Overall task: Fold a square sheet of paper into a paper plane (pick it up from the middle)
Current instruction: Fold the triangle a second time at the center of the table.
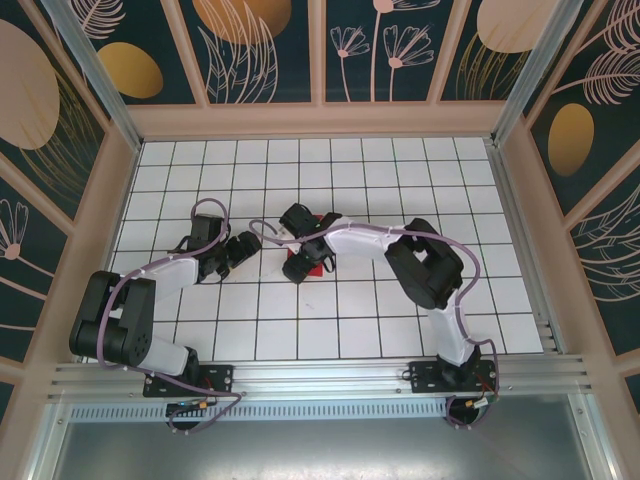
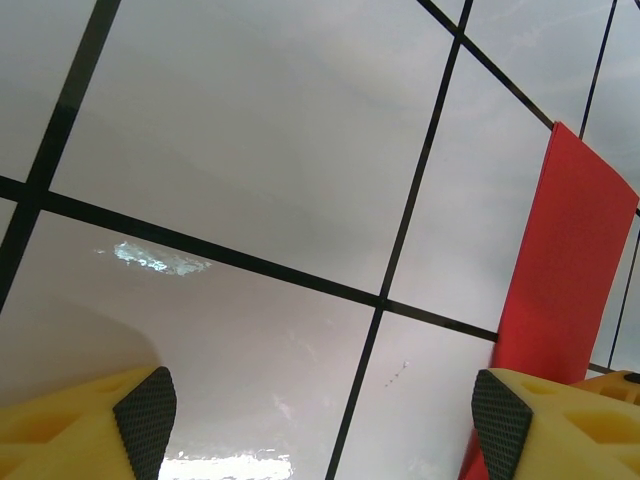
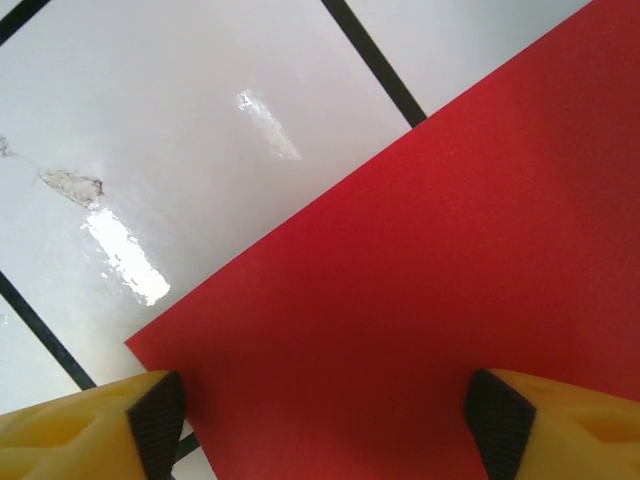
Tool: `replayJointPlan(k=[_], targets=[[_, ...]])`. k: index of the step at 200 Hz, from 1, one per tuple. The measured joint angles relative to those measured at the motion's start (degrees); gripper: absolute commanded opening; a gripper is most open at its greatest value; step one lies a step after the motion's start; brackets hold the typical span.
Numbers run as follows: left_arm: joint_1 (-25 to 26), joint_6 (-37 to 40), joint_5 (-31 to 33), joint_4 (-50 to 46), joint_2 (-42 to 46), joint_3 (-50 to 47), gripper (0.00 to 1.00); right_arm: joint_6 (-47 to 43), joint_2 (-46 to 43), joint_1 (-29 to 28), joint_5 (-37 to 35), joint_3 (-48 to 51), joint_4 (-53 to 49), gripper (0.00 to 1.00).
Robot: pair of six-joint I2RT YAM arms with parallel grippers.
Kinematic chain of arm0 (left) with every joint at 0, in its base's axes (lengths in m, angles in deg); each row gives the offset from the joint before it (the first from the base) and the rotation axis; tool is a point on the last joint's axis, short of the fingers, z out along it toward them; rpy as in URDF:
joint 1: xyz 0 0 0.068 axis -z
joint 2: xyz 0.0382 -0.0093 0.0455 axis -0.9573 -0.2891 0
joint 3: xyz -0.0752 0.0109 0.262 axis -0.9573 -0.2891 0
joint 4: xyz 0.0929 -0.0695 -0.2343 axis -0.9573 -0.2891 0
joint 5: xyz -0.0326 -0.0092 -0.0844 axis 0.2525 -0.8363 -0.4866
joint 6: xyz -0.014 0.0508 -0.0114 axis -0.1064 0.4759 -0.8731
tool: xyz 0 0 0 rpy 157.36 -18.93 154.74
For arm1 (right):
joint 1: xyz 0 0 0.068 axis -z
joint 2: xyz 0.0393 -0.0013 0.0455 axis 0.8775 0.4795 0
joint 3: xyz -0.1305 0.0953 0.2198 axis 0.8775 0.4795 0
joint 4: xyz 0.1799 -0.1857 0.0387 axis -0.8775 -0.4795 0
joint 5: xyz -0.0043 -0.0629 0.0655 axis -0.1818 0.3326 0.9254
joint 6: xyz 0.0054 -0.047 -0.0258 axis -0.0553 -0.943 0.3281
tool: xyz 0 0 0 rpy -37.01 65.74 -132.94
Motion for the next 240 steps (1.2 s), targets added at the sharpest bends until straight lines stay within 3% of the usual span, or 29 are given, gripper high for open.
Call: replayJointPlan(k=[59, 105, 162, 240], targets=[[0.0, 0.0, -0.2, 0.0, 0.0, 0.0, 0.8, 0.5, 0.2, 1.8, 2.0, -0.1, 0.2, 0.55], [0.0, 0.0, -2.8, 0.9, 0.0, -0.1, 0.78, 2.6, -0.1, 5.8, 11.6, 1.2, 2.3, 0.55], [0.0, -0.2, -10.6, 5.8, 0.1, -0.7, 0.77, 4.6, -1.4, 10.2, 23.3, 5.7, 8.3, 0.56], [1.2, -1.1, -14.8, 10.4, -0.2, -1.3, 0.78, 4.8, -2.2, 11.7, 27.9, 8.4, 12.0, 0.63]])
